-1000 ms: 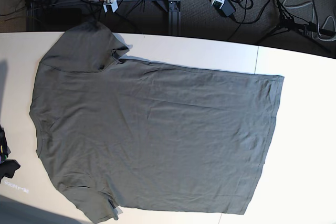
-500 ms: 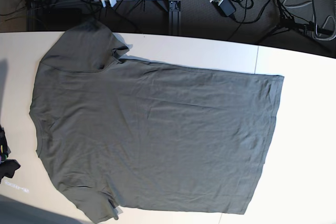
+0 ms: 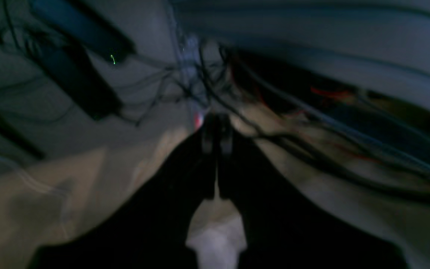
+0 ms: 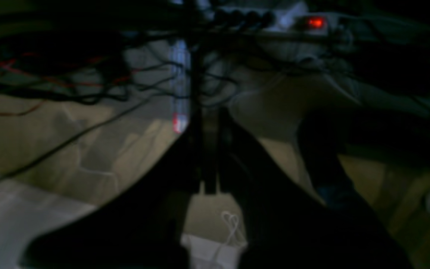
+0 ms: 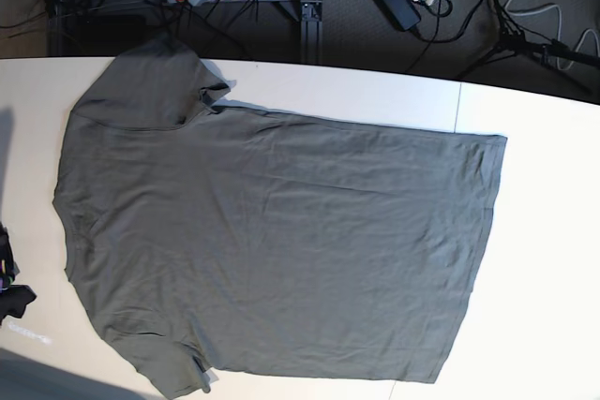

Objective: Fold the T-shirt properly
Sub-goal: 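Move both grippers out toward the shirt's shoulder corners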

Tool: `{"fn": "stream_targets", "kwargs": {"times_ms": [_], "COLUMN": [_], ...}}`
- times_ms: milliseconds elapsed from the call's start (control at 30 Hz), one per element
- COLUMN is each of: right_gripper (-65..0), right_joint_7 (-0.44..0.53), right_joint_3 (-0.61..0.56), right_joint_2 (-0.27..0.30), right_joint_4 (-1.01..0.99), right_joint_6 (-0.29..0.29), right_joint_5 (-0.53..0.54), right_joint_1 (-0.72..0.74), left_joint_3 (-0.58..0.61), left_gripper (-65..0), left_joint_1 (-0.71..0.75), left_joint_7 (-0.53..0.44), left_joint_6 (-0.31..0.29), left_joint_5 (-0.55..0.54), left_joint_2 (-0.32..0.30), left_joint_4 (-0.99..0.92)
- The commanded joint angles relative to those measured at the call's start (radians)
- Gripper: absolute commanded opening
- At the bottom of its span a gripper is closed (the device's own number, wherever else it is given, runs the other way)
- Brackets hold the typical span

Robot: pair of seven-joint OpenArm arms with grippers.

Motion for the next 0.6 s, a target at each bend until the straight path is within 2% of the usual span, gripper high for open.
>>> {"fn": "stream_targets", "kwargs": {"times_ms": [0, 133, 267, 400, 433, 467, 533, 567], "right_gripper": [-65.0, -65.0, -65.0, -65.0, -62.1, -56.3, -42.1, -35.6], "right_joint_7": [-0.005, -0.089, -0.223, -0.338, -0.341, -0.341, -0.344, -0.349], "right_joint_3": [0.011, 0.096, 0.261, 0.439, 0.478, 0.511, 0.555, 0.564], "right_joint_2": [0.031, 0.076, 0.078, 0.078, 0.079, 0.084, 0.101, 0.112], "right_joint_4": [0.062, 0.306, 0.537, 0.664, 0.678, 0.685, 0.685, 0.684], "right_joint_6": [0.023, 0.023, 0.023, 0.023, 0.023, 0.024, 0.031, 0.031], "right_joint_5": [0.04, 0.195, 0.389, 0.593, 0.629, 0.662, 0.695, 0.699], "right_joint_1": [-0.048, -0.189, -0.278, -0.282, -0.274, -0.262, -0.225, -0.206], "left_joint_3": [-0.051, -0.221, -0.318, -0.366, -0.37, -0.37, -0.37, -0.37], "left_gripper": [-65.0, -65.0, -64.6, -48.2, -43.9, -39.9, -34.1, -33.2], "left_joint_1": [0.037, 0.156, 0.24, 0.279, 0.28, 0.277, 0.264, 0.254], "left_joint_7": [0.018, 0.095, 0.122, 0.138, 0.138, 0.132, 0.114, 0.111], "left_joint_6": [-0.013, -0.085, -0.089, -0.09, -0.09, -0.09, -0.09, -0.09], "left_joint_5": [-0.031, -0.133, -0.201, -0.202, -0.202, -0.202, -0.202, -0.201], "left_joint_2": [-0.009, -0.027, -0.074, -0.122, -0.133, -0.144, -0.166, -0.176], "left_joint_4": [0.081, 0.363, 0.611, 0.779, 0.801, 0.816, 0.825, 0.825]}}
